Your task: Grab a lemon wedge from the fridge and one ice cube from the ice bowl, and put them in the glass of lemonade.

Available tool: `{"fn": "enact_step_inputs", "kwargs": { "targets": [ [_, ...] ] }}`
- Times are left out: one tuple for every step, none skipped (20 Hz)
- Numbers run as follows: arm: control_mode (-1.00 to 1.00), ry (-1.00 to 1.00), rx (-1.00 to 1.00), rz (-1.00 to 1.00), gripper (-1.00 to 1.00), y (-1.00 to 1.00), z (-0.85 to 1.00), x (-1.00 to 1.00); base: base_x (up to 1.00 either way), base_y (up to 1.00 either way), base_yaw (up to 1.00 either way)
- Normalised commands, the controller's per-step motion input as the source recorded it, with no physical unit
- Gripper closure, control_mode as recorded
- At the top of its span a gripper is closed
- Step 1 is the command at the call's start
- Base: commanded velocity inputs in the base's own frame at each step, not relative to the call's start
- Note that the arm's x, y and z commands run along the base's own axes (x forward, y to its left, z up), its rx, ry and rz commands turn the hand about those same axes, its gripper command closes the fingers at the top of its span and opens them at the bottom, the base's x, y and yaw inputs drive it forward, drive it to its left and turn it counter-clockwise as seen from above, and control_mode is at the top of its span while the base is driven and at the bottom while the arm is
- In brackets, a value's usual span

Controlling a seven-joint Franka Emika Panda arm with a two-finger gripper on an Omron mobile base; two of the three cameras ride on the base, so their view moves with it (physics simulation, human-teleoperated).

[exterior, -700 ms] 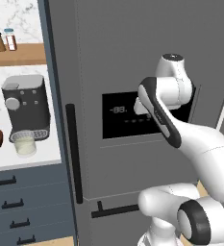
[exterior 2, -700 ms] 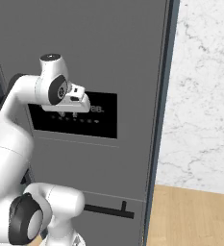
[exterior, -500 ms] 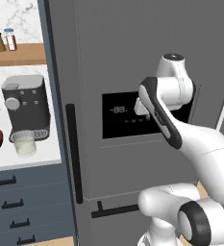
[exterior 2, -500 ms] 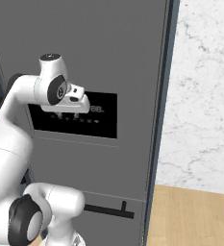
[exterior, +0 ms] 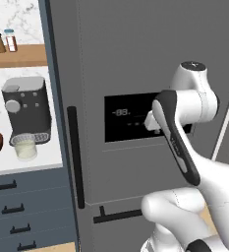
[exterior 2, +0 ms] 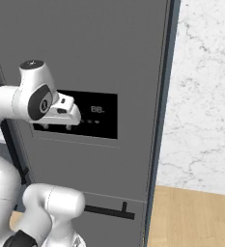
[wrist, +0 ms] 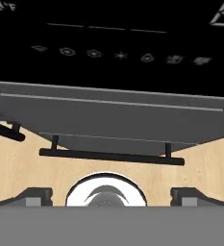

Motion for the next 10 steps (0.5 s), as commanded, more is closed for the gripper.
{"fn": "enact_step_inputs", "kwargs": {
  "targets": [
    [-1.00,-0.04,0.02,0.00,-1.00,0.06,-0.06,-0.53,0.00,0.00,0.00],
    [-1.00,-0.04,0.03,0.00,-1.00,0.10,-0.06,-0.51,0.00,0.00,0.00],
    [-1.00,-0.04,0.02,0.00,-1.00,0.20,-0.09,-0.40,0.00,0.00,0.00],
    [-1.00,-0.07,0.02,0.00,-1.00,0.20,-0.13,-0.39,0.00,0.00,0.00],
    [-1.00,-0.09,0.01,0.00,-1.00,0.26,-0.34,-0.37,0.00,0.00,0.00],
    [-1.00,-0.03,0.02,0.00,-1.00,0.18,-0.34,-0.31,0.00,0.00,0.00],
    [-1.00,-0.01,0.03,0.00,-1.00,0.11,-0.32,-0.26,0.00,0.00,0.00],
    [-1.00,-0.01,0.00,0.00,-1.00,0.00,-0.15,-0.35,0.00,0.00,0.00],
    [-1.00,-0.01,0.00,0.00,-1.00,0.00,0.00,-0.24,0.00,0.00,0.00],
    [-1.00,-0.01,0.00,0.00,-1.00,0.00,0.00,-0.17,0.00,0.00,0.00]
  ]
}}
